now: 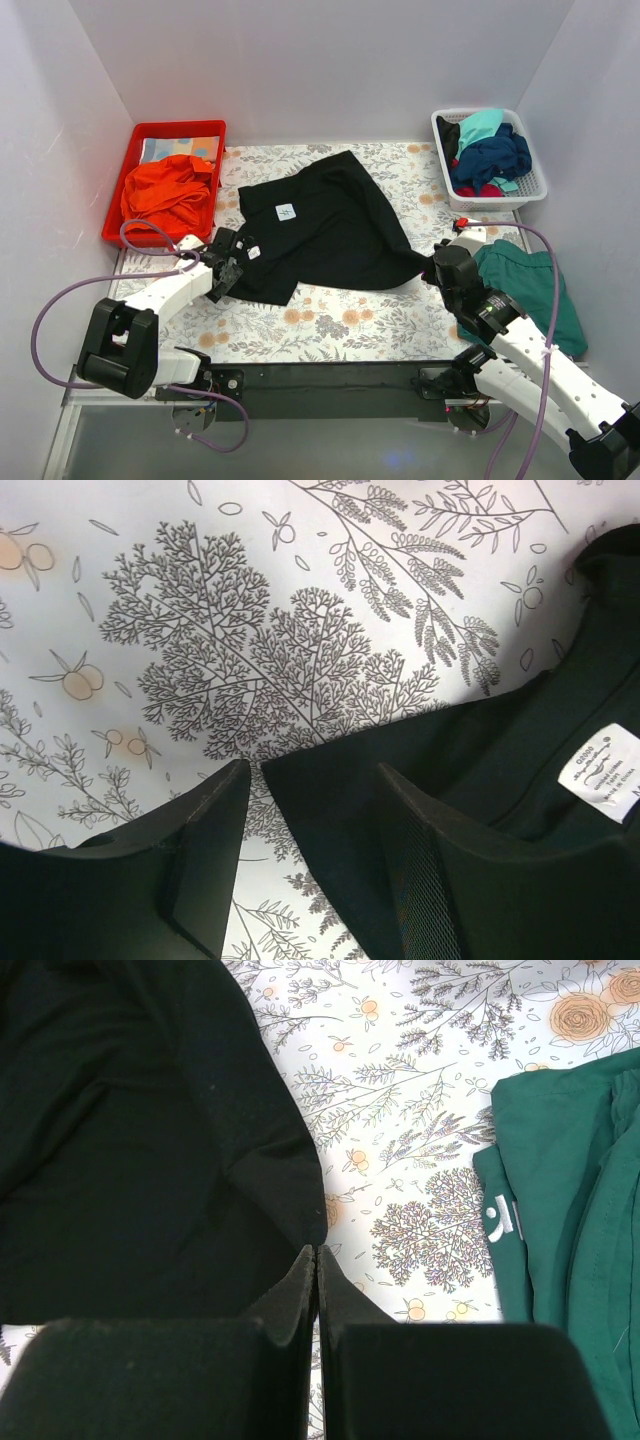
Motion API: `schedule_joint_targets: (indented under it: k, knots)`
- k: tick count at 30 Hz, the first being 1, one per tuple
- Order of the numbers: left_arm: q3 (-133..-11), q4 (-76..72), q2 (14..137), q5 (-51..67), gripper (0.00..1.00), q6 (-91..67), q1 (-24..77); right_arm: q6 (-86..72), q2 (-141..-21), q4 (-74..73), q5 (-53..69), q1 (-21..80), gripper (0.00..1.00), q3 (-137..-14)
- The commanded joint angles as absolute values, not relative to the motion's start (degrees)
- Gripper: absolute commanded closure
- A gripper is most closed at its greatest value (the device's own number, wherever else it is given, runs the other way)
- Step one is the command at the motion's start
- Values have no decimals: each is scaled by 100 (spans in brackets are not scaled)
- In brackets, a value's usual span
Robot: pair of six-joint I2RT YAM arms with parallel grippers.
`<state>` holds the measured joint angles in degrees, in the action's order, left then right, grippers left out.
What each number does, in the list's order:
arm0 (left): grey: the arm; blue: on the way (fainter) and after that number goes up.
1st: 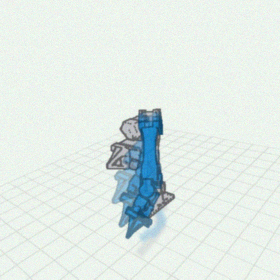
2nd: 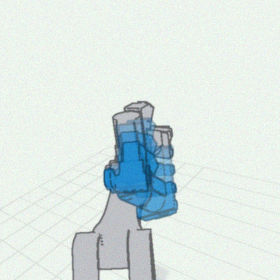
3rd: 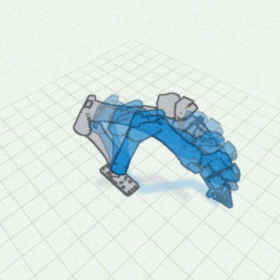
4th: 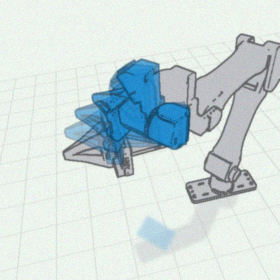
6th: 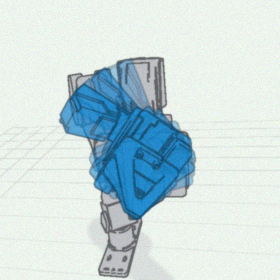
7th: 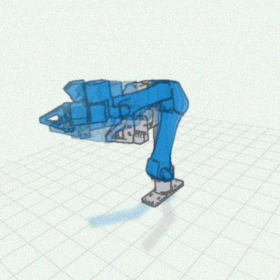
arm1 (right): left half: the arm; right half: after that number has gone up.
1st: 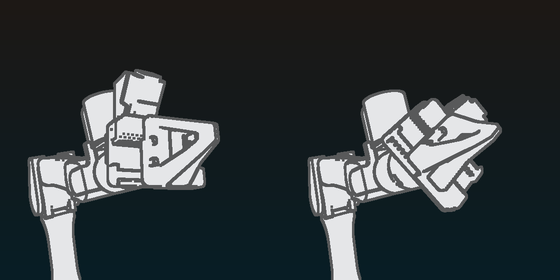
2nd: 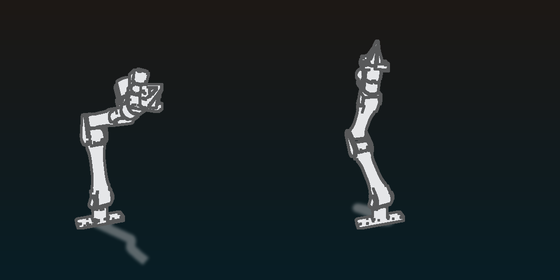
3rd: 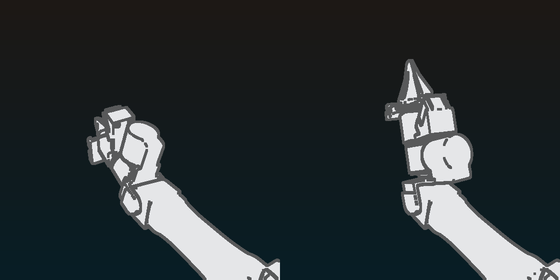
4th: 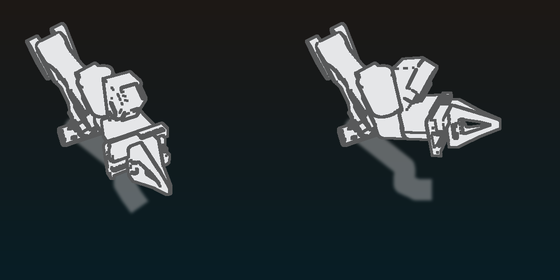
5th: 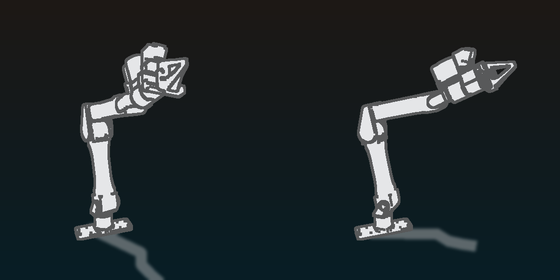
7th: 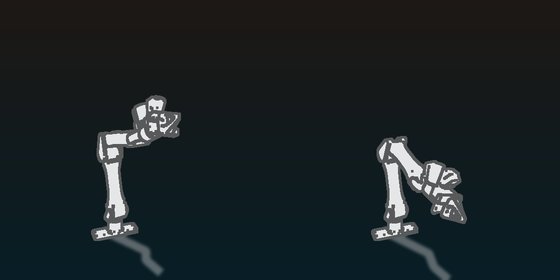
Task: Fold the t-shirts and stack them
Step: Flatten out the tshirt
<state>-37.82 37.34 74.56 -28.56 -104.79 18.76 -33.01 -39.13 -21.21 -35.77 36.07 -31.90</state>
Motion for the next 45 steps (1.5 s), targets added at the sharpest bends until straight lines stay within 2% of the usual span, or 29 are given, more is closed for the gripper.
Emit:
schedule_joint_targets:
  k: [1,13,14,19,23,26,27,37,45]
  knots:
    - [-3683,3428,7453,-2540,49,-10222,1775,-3357,-3902,-1960,-3639,3612,99,-3217]
    - [-3665,3586,8041,-2347,59,-10099,1758,-3533,-3700,-2074,-3727,3612,99,-3076]
    - [-3709,3603,8155,-2329,63,-10090,1758,-3542,-3700,-2074,-3735,3612,99,-3076]
    - [-3779,3533,8358,-2180,68,-9932,1758,-3551,-3621,-2109,-3779,3612,99,-3085]
    - [-3832,3551,8394,-2075,78,-9783,1749,-3560,-3621,-2109,-3797,3612,99,-3041]
    - [-3832,3551,8236,-2030,92,-9695,1749,-3595,-3647,-2127,-3797,3612,99,-3041]
    - [-3849,3594,8183,-2048,100,-9703,1749,-3603,-3665,-2136,-3806,3612,99,-3050]
    - [-4192,4394,6909,-2539,100,-9922,1749,-3586,-3691,-2171,-3823,3612,99,-3199]
    - [-5034,4992,5547,-3164,100,-10099,1758,-3183,-3595,-2206,-3893,3612,99,-3769]
